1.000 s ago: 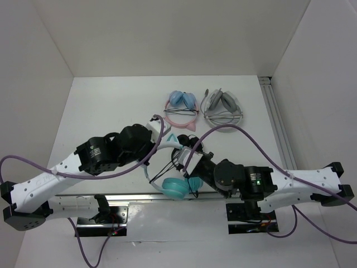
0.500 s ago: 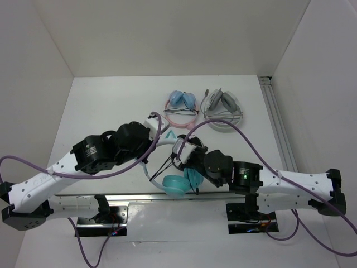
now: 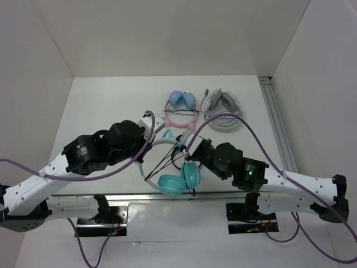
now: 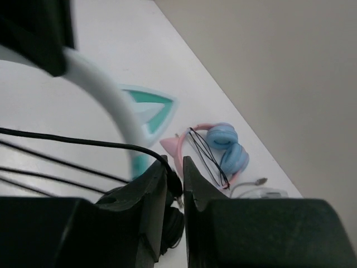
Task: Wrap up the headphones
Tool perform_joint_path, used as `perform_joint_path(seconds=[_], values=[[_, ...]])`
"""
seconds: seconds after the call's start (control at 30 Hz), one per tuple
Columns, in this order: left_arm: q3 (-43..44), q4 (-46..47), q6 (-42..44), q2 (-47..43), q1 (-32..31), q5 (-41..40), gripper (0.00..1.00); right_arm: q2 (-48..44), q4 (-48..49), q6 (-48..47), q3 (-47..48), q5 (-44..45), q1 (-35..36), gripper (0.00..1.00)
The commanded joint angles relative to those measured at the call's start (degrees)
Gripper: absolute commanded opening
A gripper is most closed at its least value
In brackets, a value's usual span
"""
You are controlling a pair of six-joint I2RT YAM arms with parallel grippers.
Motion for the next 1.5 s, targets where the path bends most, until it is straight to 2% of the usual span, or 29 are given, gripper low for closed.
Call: perform_joint_path(seconds=[0.0, 0.17, 0.5, 0.57, 0.63, 0.77, 1.0, 1.13, 1.23, 1.27, 1.33, 1.4, 1.47], values=[[3.05, -5.53, 2.26, -1.97, -0.74, 6.05, 0.0, -1.34, 3.22, -1.22, -0.08, 8.85, -3.39, 0.25], [5.07, -6.84, 1.11, 0.14, -0.74, 5.53, 0.0, -1.33, 3.22, -1.75, -0.68, 10.88, -4.7, 0.31], [8.86, -10.88, -1.26, 2.42, -0.74, 1.58, 0.0, -1.86, 4.18, 0.27, -3.33, 10.52, -9.45, 0.32], [10.34, -12.02, -1.87, 3.12, -0.74, 0.09, 0.0, -1.34, 4.18, 0.89, -3.94, 10.52, -11.73, 0.37], [10.87, -12.73, -1.88, 3.82, -0.74, -0.45, 0.0, -1.33, 5.15, 1.41, -3.94, 10.52, -13.31, 0.37], [10.88, -12.21, -1.88, 3.83, -0.74, 0.78, 0.0, -0.1, 4.62, 4.22, -3.94, 6.84, -17.96, 0.4], [9.74, -12.21, -1.88, 3.21, 0.31, 0.09, 0.0, 1.13, 5.15, 5.45, -3.33, 6.3, -19.56, 0.41], [8.42, -12.21, -3.18, 3.83, 0.84, -3.86, 0.0, 2.18, 5.68, 10.44, -1.93, 7.79, -22.45, 0.53], [7.71, -11.6, -4.51, 4.88, 3.73, -6.07, 0.0, 2.7, 3.94, 14.67, 0.01, 7.8, -24.39, 0.59], [6.15, -10.89, -4.51, 4.88, 4.78, -6.68, 0.0, 2.71, 3.92, 16.95, 0.8, 8.67, -24.91, 0.67], [4.47, -7.04, -3.73, 4.88, 8.12, -6.17, 0.0, 2.71, 2.52, 18.81, 1.5, 10.08, -24.92, 0.68], [2.09, -3.52, -3.19, 4.18, 13.19, -5.47, 0.0, 1.92, 1.91, 21.44, 2.12, 10.79, -24.92, 0.75], [1.47, -2.11, -3.72, 4.18, 17.17, -5.46, 0.0, 1.21, -0.2, 23.9, 3.96, 10.79, -24.92, 0.75]])
